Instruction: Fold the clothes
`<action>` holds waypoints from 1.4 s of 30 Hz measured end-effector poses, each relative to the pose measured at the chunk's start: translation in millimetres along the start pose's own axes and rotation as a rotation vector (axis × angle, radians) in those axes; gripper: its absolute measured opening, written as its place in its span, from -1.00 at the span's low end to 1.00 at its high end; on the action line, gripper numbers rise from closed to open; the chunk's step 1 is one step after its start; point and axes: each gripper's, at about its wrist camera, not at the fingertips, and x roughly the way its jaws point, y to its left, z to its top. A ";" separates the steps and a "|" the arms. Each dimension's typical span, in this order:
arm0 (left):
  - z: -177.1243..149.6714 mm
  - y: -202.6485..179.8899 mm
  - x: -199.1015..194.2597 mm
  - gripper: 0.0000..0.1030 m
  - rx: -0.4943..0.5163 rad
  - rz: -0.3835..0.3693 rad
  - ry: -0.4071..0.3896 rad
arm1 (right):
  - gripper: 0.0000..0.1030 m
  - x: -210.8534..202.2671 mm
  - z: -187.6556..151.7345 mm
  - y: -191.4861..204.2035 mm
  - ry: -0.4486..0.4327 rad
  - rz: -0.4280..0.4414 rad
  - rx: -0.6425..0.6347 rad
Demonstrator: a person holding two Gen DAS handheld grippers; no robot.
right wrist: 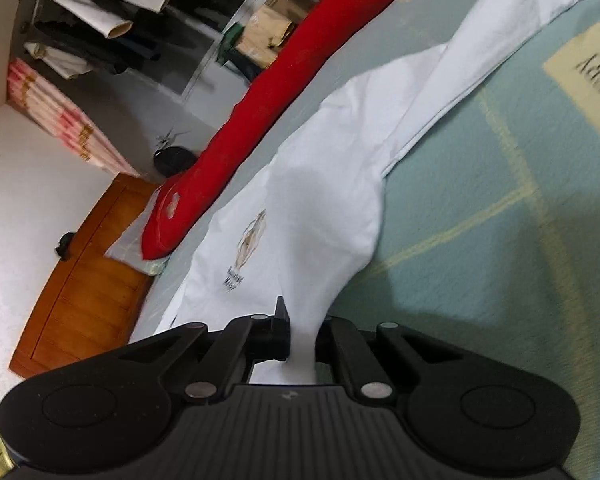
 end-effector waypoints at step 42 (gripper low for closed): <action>3.8 -93.8 45.7 0.55 0.159 -0.087 0.003 | 0.09 -10.9 -39.3 35.1 0.066 -0.203 -0.229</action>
